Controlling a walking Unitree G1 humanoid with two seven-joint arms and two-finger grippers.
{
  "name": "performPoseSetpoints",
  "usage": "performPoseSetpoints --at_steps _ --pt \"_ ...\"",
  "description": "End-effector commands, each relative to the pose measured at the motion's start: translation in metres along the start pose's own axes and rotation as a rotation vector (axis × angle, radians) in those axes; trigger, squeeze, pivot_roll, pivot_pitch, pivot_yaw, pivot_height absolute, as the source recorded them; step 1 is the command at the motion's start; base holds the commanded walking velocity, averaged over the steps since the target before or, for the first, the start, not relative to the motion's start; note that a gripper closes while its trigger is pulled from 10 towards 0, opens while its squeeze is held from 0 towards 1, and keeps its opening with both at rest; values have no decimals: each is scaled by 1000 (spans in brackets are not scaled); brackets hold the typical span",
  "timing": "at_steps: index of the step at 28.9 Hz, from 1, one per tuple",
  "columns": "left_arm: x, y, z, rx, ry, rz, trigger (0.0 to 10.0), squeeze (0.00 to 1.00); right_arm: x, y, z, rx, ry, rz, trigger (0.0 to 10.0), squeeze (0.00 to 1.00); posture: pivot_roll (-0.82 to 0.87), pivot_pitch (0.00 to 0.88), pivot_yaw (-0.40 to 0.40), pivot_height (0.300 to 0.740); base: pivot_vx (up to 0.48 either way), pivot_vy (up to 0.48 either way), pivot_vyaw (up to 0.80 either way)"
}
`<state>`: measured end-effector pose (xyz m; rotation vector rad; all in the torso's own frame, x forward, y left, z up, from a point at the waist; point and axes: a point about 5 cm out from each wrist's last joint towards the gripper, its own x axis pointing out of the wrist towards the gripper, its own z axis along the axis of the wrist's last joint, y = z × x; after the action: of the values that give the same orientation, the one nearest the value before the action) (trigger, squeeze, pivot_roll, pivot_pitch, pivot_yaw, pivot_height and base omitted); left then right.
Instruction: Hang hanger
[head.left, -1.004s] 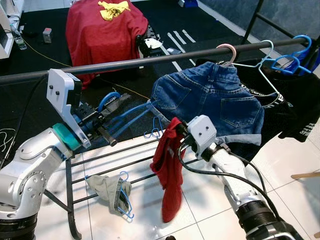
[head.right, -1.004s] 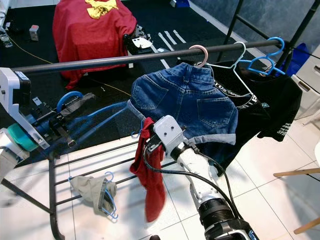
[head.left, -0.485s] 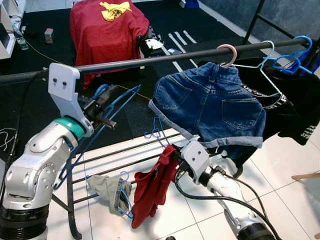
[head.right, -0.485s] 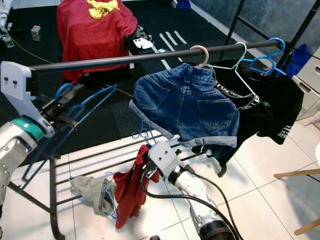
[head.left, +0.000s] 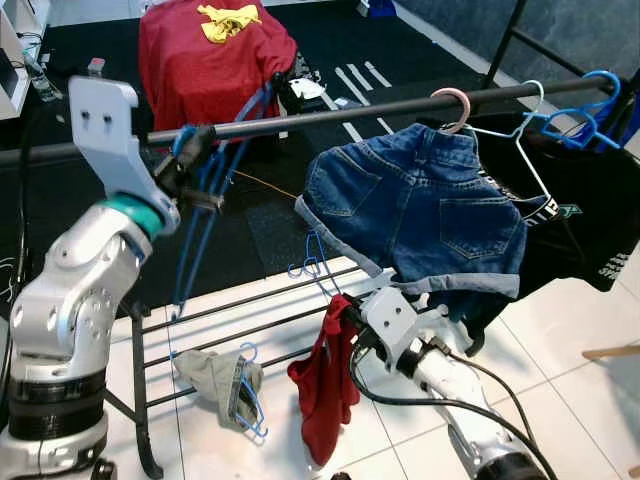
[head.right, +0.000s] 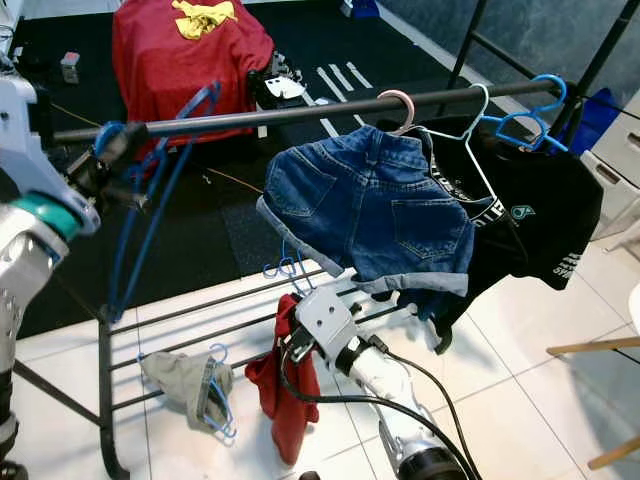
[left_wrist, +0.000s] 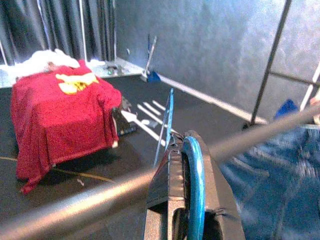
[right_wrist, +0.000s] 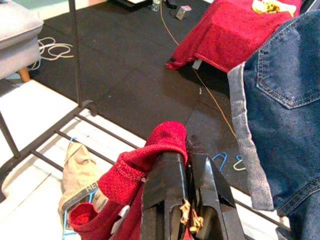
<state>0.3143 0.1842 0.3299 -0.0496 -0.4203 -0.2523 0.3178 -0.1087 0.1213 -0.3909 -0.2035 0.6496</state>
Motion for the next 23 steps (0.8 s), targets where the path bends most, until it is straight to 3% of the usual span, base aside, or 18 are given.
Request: performPoseSetpoints --at_steps 1,9,14,23 --pt "1 3 2 -8 -13 25 10000 0 -1 4 0 9 -5 8 0 0 -64 165 50 740 0 0 0" --pt "12 1 6 -44 -32 86 10000 0 0 4 1 8 -5 6 0 0 -68 157 53 740 0 0 0" --pt "15 6 -3 -18 26 171 10000 0 1 4 1 7 -6 5 0 0 -68 150 56 740 0 0 0" --pt "16 10 -9 7 61 219 10000 0 1 4 1 6 -8 4 0 0 -66 147 56 740 0 0 0"
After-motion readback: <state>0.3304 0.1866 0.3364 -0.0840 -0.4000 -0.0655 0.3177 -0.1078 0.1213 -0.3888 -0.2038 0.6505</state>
